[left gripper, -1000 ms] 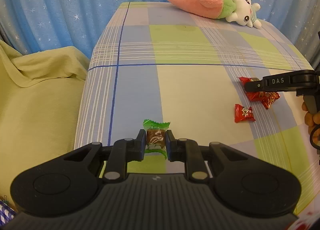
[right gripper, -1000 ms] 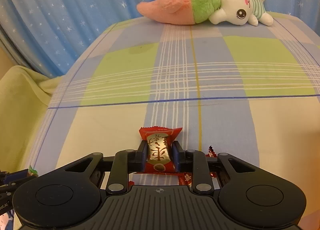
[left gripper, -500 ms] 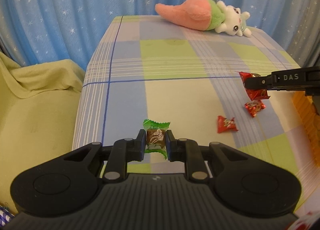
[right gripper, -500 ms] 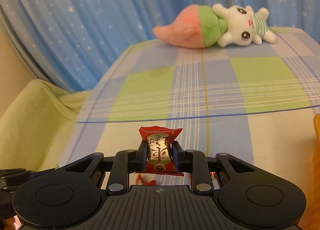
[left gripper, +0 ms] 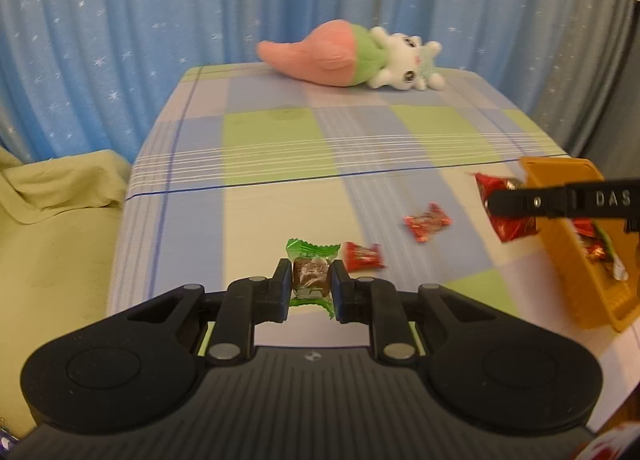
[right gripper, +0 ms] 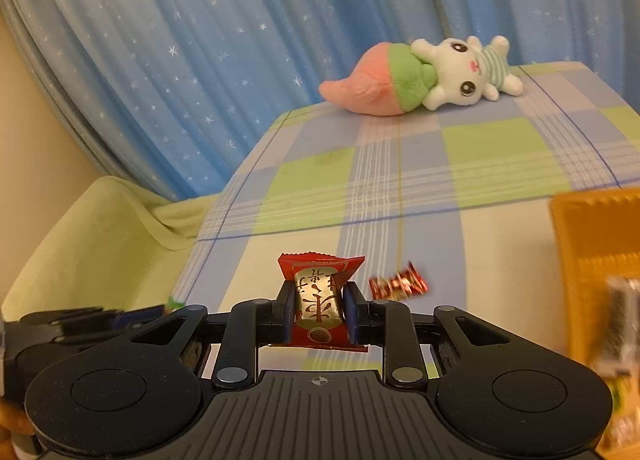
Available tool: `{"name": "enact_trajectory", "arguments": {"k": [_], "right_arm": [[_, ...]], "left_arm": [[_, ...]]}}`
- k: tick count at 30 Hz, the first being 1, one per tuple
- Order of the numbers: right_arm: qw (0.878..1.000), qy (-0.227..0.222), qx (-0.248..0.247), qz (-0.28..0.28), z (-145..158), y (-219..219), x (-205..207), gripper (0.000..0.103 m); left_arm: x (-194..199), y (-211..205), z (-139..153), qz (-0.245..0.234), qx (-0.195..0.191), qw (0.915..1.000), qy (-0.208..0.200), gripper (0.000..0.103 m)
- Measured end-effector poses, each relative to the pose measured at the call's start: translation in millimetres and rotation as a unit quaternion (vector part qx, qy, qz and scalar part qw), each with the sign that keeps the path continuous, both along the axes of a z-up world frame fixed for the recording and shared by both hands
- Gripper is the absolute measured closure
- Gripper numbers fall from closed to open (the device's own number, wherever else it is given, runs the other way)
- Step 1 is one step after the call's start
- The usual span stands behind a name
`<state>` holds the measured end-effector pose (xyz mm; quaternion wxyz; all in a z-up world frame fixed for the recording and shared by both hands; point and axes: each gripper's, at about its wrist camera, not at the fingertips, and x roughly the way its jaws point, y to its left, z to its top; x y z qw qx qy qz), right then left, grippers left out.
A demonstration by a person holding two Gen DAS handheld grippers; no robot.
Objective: Organize snacks
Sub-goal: 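Carry the chocolate and red foil candy over the orange tray with both tools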
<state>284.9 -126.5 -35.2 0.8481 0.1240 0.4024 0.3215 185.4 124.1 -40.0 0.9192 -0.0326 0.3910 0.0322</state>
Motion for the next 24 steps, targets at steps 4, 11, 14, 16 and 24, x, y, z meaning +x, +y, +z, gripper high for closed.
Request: {"name": "enact_trajectory", "arguments": {"k": [4, 11, 14, 16, 24], "right_arm": [[1.000, 0.006, 0.001, -0.005, 4.5, -29.3, -22.4, 0.077], [0.999, 0.015, -0.007, -0.041, 7.3, -95.1, -55.4, 0.077], [0.998, 0.017, -0.011, -0.067, 7.5, -128.0, -63.7, 0.077], [0.996, 0.018, -0.017, -0.086, 7.0, -149.0, -66.8, 0.077], [0.989, 0.012, -0.037, -0.142, 3.8, -221.3, -65.1, 0.077]], "left_arm": [[-8.6, -29.0, 5.8, -0.023, -0.013, 0.9996, -0.006, 0.085], [-13.8, -98.2, 7.3, -0.086, -0.033, 0.9958, -0.002, 0.085], [-11.9, -129.9, 8.4, -0.115, -0.040, 0.9925, -0.002, 0.085], [-10.9, -151.2, 9.2, -0.133, -0.040, 0.9903, -0.004, 0.085], [-3.5, -216.1, 11.1, -0.169, -0.040, 0.9848, -0.009, 0.085]]}}
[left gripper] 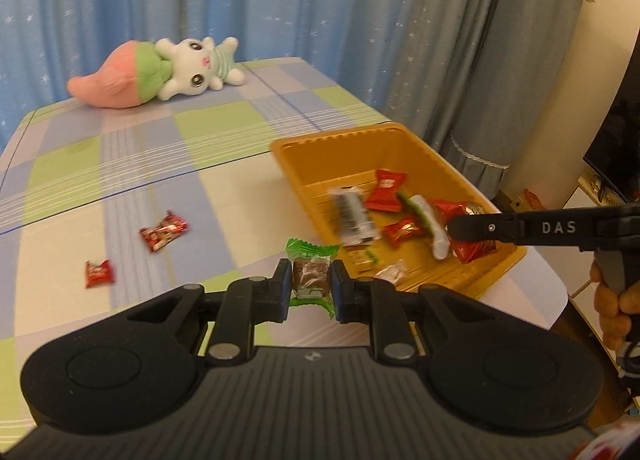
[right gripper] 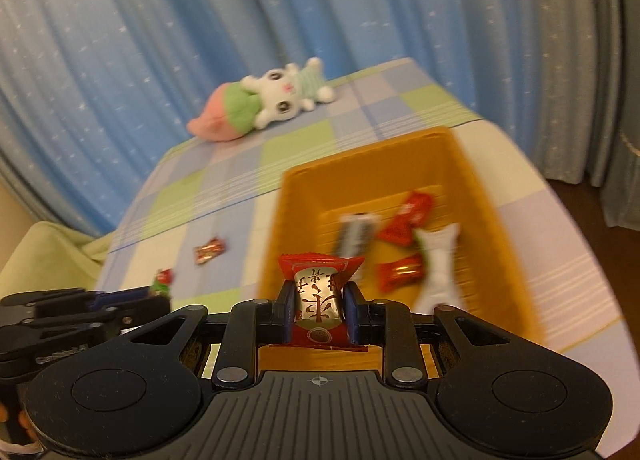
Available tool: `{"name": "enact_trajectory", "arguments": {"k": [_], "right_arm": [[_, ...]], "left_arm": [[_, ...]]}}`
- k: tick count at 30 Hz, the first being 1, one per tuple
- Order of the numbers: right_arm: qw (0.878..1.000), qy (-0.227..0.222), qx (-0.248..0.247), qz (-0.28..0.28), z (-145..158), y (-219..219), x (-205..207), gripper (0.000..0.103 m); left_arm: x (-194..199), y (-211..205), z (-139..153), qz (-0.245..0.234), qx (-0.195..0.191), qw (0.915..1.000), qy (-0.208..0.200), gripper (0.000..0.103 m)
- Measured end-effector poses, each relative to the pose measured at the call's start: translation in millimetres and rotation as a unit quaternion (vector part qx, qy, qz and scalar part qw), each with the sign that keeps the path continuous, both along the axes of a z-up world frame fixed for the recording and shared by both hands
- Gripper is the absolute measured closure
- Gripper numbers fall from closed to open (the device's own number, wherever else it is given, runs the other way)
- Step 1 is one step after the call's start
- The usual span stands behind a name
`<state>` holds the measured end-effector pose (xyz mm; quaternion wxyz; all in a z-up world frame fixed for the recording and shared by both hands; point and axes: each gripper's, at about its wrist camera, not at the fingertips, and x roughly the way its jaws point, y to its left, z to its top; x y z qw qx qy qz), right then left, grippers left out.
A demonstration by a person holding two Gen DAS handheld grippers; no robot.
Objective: Organize snacks
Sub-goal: 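Carry the chocolate and red foil candy over the orange tray with both tools, then open both tools to drop the chocolate and red candy into the tray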
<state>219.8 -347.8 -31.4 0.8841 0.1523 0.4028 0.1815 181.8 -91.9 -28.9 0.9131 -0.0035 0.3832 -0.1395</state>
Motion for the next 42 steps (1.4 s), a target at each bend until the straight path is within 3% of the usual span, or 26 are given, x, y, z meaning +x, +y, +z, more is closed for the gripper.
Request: {"name": "enact_trajectory", "arguments": {"k": [6, 15, 17, 19, 20, 42], "right_arm": [[1.000, 0.011, -0.018, 0.010, -12.2, -26.6, 10.7, 0.077], [0.998, 0.029, -0.015, 0.046, -28.3, -31.8, 27.1, 0.077], [0.998, 0.040, -0.015, 0.046, -30.0, -33.5, 30.8, 0.070], [0.998, 0.040, -0.012, 0.039, -30.1, -37.3, 31.9, 0.048], [0.999, 0.034, -0.009, 0.034, -29.1, -40.0, 31.1, 0.047], [1.000, 0.013, 0.013, 0.009, -11.7, -70.3, 28.4, 0.045]], "left_arm": [[4.8, -20.8, -1.1, 0.009, 0.005, 1.0000, -0.001, 0.085], [7.1, -41.8, -6.9, 0.025, 0.007, 0.9996, 0.009, 0.085], [8.9, -46.0, -8.6, 0.026, 0.008, 0.9995, 0.012, 0.085], [10.0, -49.9, -9.9, 0.026, 0.009, 0.9995, 0.013, 0.085], [10.9, -52.3, -10.1, 0.026, 0.009, 0.9995, 0.014, 0.085], [48.2, -97.5, -26.2, -0.003, 0.008, 0.9994, 0.034, 0.084]]}}
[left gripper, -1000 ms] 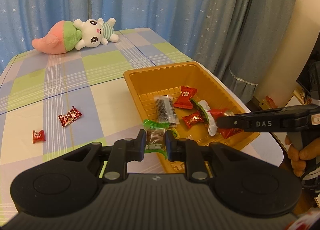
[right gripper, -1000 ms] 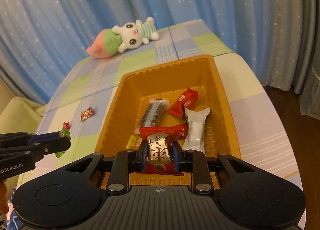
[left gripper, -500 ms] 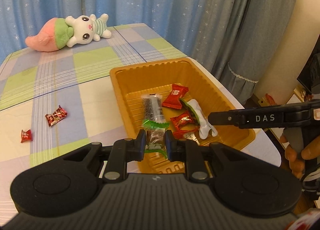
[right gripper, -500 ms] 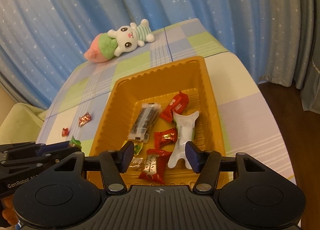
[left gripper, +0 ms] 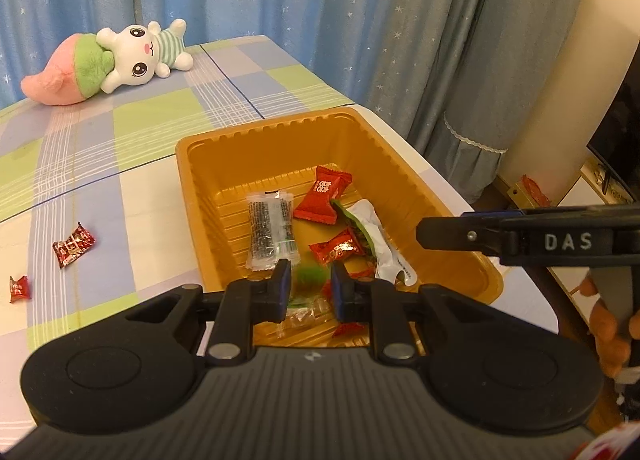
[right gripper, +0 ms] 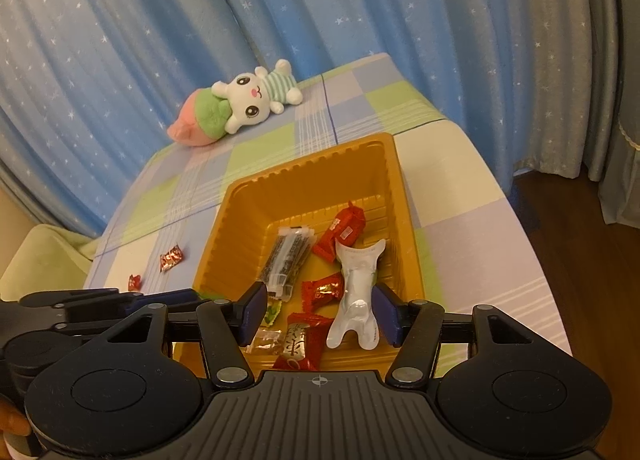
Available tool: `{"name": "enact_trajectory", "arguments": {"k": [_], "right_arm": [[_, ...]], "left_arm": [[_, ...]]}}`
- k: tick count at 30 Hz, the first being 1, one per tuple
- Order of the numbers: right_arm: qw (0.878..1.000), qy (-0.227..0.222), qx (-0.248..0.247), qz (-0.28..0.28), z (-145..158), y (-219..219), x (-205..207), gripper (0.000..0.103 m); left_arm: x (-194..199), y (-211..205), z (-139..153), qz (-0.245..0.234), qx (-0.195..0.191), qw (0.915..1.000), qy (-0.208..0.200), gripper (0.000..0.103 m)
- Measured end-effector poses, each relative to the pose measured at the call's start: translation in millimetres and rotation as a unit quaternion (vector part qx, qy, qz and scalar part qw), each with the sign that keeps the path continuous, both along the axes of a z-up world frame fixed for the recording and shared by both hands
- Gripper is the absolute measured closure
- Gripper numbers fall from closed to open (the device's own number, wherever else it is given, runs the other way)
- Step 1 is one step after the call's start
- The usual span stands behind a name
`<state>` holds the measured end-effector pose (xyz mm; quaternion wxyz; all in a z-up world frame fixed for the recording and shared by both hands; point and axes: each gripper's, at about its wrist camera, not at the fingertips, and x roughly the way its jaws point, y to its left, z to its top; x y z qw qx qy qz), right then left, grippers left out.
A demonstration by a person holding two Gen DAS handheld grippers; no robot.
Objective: Organize snacks
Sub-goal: 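Open both tools to drop the chocolate and red candy into the tray, then move both open tools back toward the two remaining red candies on the bed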
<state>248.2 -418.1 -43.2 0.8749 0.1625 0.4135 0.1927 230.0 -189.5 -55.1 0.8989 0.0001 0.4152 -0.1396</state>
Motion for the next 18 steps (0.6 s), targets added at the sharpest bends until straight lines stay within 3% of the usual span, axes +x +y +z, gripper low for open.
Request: {"name": "enact_trajectory", "arguments": {"k": [2, 4, 10, 18], "right_arm": [[1.000, -0.001, 0.000, -0.003, 0.8, -0.4, -0.8, 0.045], [1.000, -0.001, 0.000, -0.005, 1.8, -0.5, -1.6, 0.044], [1.000, -0.013, 0.001, -0.010, 8.6, 0.4, -7.6, 0.035], [1.000, -0.016, 0.002, -0.006, 16.9, 8.7, -13.8, 0.030]], "left_arm": [[3.5, 0.4, 0.0, 0.002, -0.010, 0.9999, 0.004, 0.079], [4.1, 0.4, 1.5, 0.008, -0.010, 0.9999, 0.003, 0.067], [-5.7, 6.6, 14.1, 0.018, -0.017, 0.9996, -0.011, 0.059], [-29.8, 30.1, 33.9, 0.051, -0.021, 0.9979, -0.034, 0.044]]}}
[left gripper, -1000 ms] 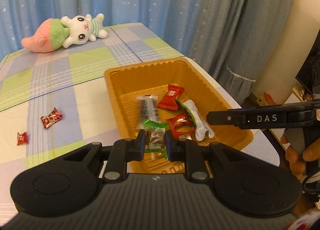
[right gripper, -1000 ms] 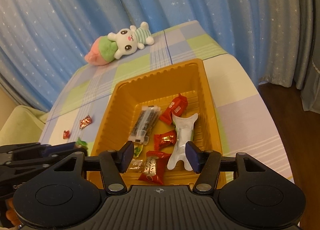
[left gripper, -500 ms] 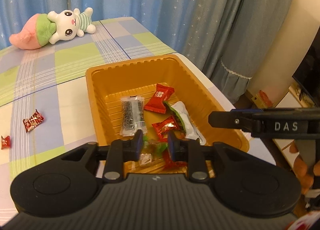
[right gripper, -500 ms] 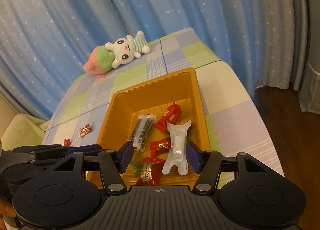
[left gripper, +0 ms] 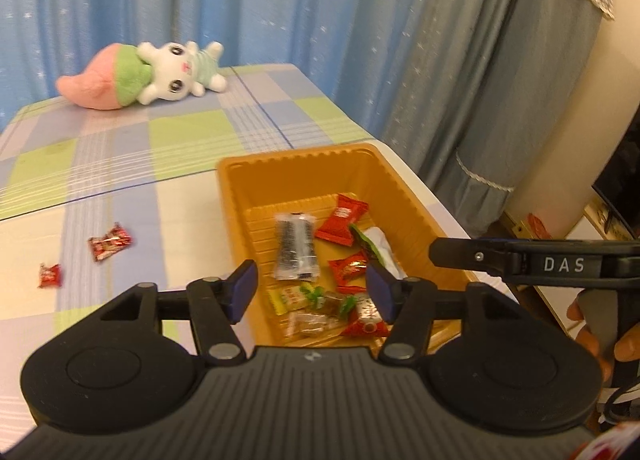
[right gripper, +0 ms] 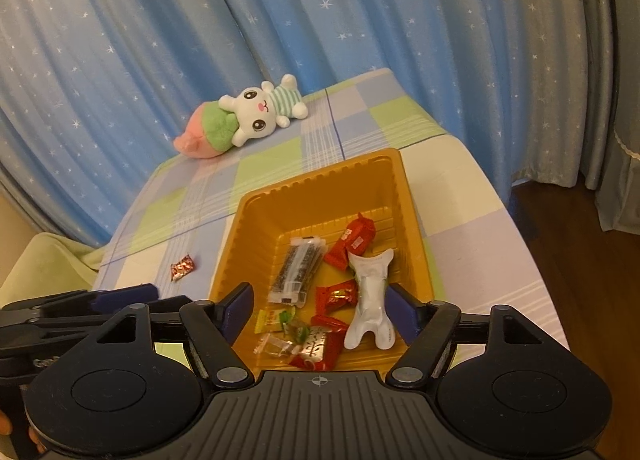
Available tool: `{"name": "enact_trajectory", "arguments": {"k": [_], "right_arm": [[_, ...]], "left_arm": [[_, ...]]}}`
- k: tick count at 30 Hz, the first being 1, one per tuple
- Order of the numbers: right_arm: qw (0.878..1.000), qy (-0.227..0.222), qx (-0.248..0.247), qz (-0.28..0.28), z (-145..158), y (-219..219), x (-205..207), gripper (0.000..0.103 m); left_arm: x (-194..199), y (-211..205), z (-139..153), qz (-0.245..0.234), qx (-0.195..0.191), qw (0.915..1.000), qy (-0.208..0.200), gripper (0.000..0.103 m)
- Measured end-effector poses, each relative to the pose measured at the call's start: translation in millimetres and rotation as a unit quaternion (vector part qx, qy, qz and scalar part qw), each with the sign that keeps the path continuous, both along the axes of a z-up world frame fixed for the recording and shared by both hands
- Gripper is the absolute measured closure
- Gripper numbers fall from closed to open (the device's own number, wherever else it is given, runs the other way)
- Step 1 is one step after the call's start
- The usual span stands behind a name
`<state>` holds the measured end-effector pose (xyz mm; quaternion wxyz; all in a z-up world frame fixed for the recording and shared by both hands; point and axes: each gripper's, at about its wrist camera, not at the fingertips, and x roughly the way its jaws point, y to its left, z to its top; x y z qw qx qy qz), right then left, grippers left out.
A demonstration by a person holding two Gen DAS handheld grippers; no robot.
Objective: Organize snacks
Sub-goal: 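Move both open tools back toward the two remaining red candies on the bed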
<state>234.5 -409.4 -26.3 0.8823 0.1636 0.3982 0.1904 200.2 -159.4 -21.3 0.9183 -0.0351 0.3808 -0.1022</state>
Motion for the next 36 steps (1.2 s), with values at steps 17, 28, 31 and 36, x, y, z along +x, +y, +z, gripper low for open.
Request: {"name": "enact_trajectory", "arguments": {"k": [17, 28, 31, 36], "right_arm": [[0.994, 0.004, 0.002, 0.107, 0.8, 102.5, -9.7, 0.029], [0.987, 0.021, -0.004, 0.158, -12.9, 178.8, -5.1, 0.029], [0.987, 0.028, -0.007, 0.161, -17.2, 193.8, -1.2, 0.029], [0.986, 0.040, -0.013, 0.159, -26.8, 214.1, 7.2, 0.029]], "left_arm": [[-44.6, 105.7, 6.9, 0.100, -0.002, 0.9950, 0.008, 0.042], [-52.6, 170.7, -2.8, 0.127, 0.004, 0.9913, 0.032, 0.042], [-50.8, 185.1, -7.7, 0.131, 0.003, 0.9906, 0.039, 0.042], [-44.8, 205.2, -15.1, 0.133, 0.005, 0.9899, 0.049, 0.042]]}}
